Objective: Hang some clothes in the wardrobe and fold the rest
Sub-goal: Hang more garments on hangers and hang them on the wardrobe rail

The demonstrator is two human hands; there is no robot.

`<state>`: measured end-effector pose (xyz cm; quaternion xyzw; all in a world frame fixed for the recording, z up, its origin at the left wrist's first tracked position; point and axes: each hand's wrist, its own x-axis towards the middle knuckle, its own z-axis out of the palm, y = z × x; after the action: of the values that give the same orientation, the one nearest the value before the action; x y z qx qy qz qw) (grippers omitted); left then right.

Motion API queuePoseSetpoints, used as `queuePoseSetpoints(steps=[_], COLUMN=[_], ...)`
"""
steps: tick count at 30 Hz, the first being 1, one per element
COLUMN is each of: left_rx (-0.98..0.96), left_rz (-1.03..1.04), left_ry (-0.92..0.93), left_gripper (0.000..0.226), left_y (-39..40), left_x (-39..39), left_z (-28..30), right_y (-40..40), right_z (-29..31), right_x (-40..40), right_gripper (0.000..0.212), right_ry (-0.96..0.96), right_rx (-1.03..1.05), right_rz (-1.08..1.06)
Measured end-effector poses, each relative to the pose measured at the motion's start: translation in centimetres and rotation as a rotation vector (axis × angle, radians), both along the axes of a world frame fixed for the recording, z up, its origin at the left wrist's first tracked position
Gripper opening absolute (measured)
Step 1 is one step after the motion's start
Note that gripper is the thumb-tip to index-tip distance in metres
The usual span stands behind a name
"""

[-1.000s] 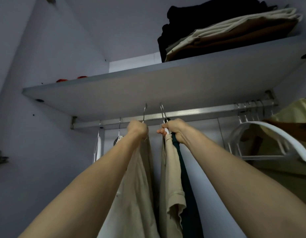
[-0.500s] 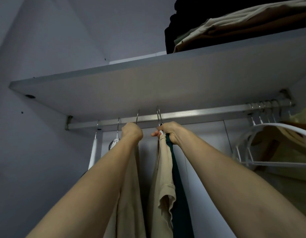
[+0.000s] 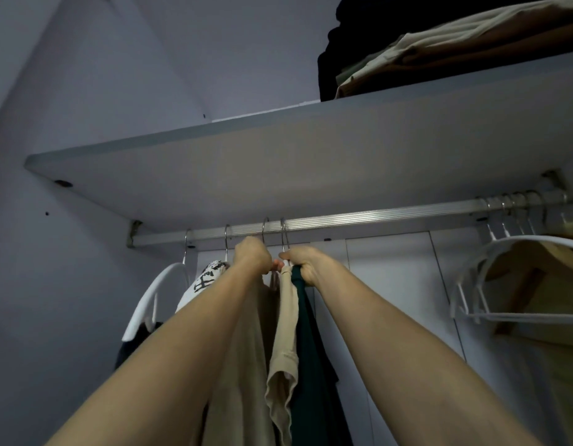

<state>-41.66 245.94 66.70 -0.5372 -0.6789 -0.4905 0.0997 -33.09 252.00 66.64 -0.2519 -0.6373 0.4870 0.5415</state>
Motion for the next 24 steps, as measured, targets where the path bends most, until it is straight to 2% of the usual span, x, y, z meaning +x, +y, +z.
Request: queuePoseSetpoints(steps=[3, 5, 7, 11, 14, 16, 19, 24], left_rx=[-0.021, -0.028, -0.021, 0.069, 0.165, 0.236, 0.248, 0.227], left_rz=[0.026, 0.008, -0.004, -0.022, -0.08, -0.139, -0.224, -0.315], left_ry=[-0.003, 0.015, 0.026, 0.059, 0.088, 0.113, 0.182, 0.38], left_gripper=[0.03, 0.02, 0.024, 0.026, 0.026, 0.026, 0.026, 0.025], left_y=[0.5, 0.5, 0.0, -1.8, -3.5, -5.2, -8.5, -12.5], left_x=[-0.2, -0.3, -0.1, 0.5, 1.0, 2.0, 3.6, 5.6], left_z=[-0.3, -0.1, -0.1, -0.3, -0.2, -0.4, -1.1, -3.6], right_y=[-0.4, -1.1, -1.4, -1.6, -2.5, -3.8, -7.3, -14.5], right_z=[-0.1, -0.3, -0.4, -0.5, -0.5, -1.0, -2.6, -6.6], right_x=[0.2, 0.8, 1.3, 1.9, 3.6, 5.4, 8.3, 13.3], right_gripper=[0.033, 0.032, 0.024, 0.029, 0.024, 0.021, 0.02, 0.017], right_ry=[-0.011, -0.028, -0.079, -0.136, -0.113, -0.171, -0.284, -0.392], right_rx=[-0.028, -0.028, -0.041, 0.065, 0.139, 0.193, 0.244, 0.216], right_rz=[-0.011, 0.008, 0.024, -0.185, -0.28, -0.335, -0.402, -0.574])
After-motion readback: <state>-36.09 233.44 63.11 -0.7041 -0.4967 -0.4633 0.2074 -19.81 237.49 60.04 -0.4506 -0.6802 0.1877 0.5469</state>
